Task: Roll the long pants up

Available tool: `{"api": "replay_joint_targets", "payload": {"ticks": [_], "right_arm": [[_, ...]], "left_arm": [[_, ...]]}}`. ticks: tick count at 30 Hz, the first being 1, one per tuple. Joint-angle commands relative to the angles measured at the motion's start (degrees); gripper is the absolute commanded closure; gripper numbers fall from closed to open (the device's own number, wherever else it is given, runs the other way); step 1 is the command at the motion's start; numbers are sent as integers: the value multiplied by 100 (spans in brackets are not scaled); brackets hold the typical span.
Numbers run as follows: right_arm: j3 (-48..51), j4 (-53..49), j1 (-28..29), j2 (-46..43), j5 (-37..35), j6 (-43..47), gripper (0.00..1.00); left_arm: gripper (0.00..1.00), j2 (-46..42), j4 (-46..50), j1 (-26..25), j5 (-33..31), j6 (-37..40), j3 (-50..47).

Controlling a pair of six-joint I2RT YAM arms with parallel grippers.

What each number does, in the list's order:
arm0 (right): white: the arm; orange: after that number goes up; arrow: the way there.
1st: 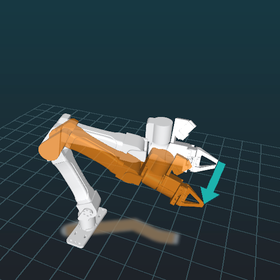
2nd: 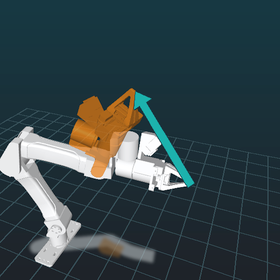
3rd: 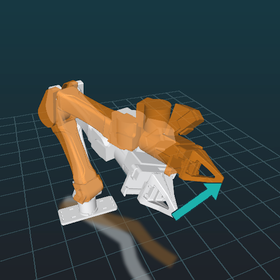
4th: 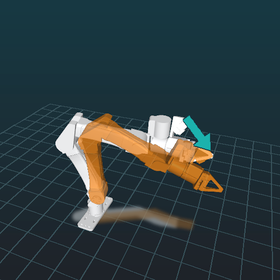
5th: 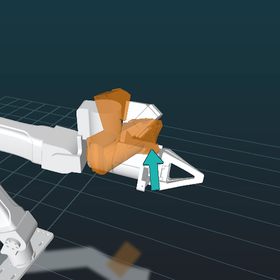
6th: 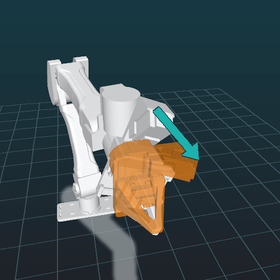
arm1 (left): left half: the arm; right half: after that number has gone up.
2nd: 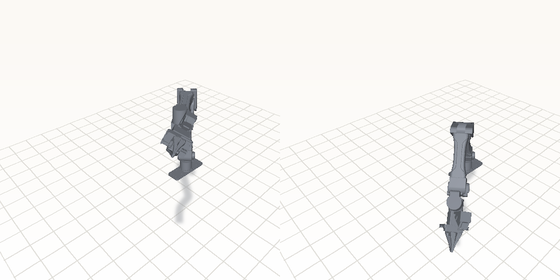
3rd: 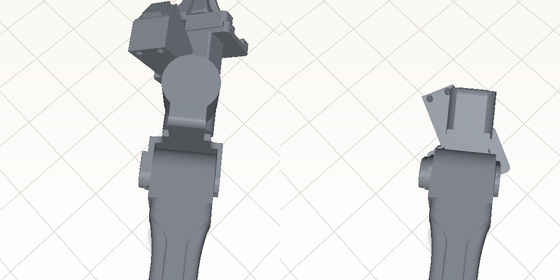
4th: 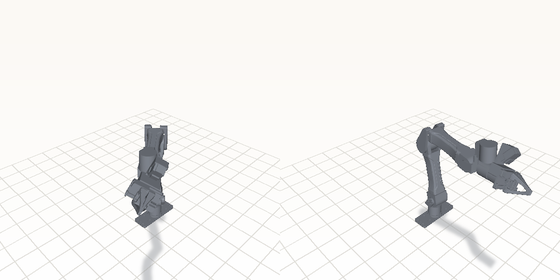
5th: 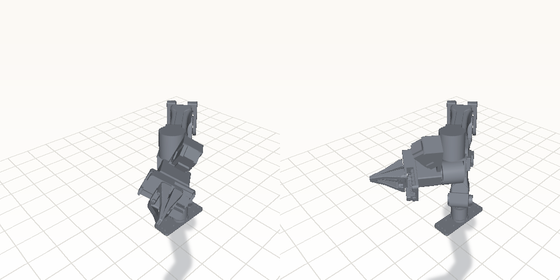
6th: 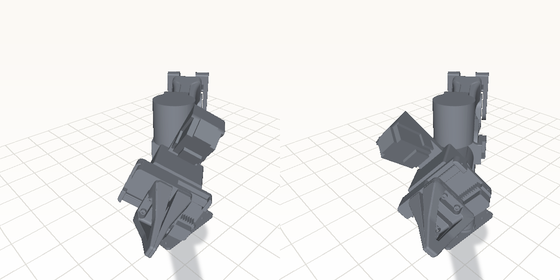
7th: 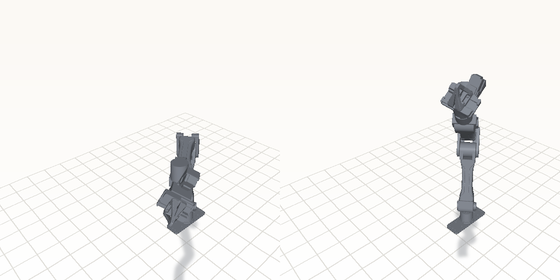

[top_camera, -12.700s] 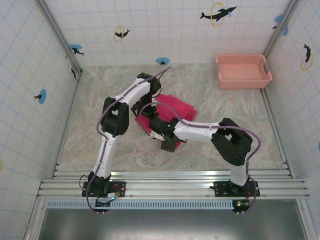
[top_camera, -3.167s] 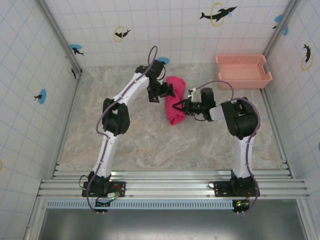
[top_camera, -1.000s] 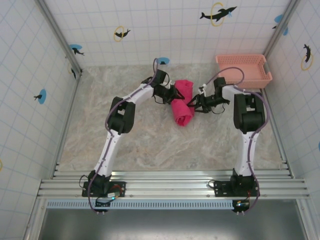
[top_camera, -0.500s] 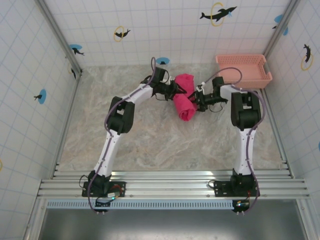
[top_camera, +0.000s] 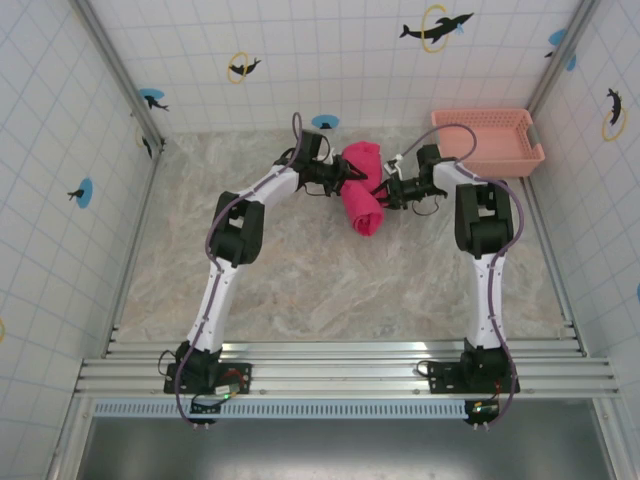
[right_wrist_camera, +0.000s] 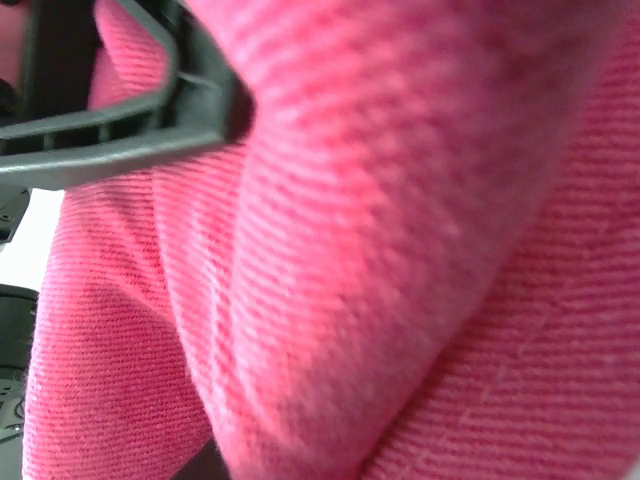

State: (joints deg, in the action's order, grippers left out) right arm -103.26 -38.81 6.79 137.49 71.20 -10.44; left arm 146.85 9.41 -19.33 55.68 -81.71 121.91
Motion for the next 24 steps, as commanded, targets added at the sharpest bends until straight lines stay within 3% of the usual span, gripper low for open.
{"api": "replay_joint_targets", "payload": {"ticks": [1,5,9,10,12,15,16,17,19,24], "right_arm": [[-223,-323,383,-439,6,155,96],[-616,-312,225,-636,-118,-8,100],[-1176,-308,109,-754,-383,-359,100],[-1271,-266,93,-775,-478,-435,100],[-1331,139,65,-898,-789,-846,100],[-1033,1326,-33,-1200,-1393,-1723,100],[-832,1826,-75,-1316,-1503,-2161,100],[-575,2740,-142,-1436,-1696,-2653,100],[-286,3567,-228,-1577,-2145,-3137,100],[-392,4040,-283,-1614,-2998,-3181,100]], "left_arm": [[40,-423,-1599,-245,318,-803,388],[37,-222,-2045,-250,177,-1238,685],[51,77,-2836,-282,86,-1987,1034],[45,129,-3003,-280,74,-2146,1066],[18,192,-3131,-258,20,-2261,1115],[14,113,-2915,-140,-97,-2088,1091],[3,64,-2823,-88,-155,-1999,1049],[3,10,-2696,-2,-216,-1874,1052],[3,-124,-2394,147,-315,-1615,1028],[3,-483,-2037,483,-395,-1189,666]]}}
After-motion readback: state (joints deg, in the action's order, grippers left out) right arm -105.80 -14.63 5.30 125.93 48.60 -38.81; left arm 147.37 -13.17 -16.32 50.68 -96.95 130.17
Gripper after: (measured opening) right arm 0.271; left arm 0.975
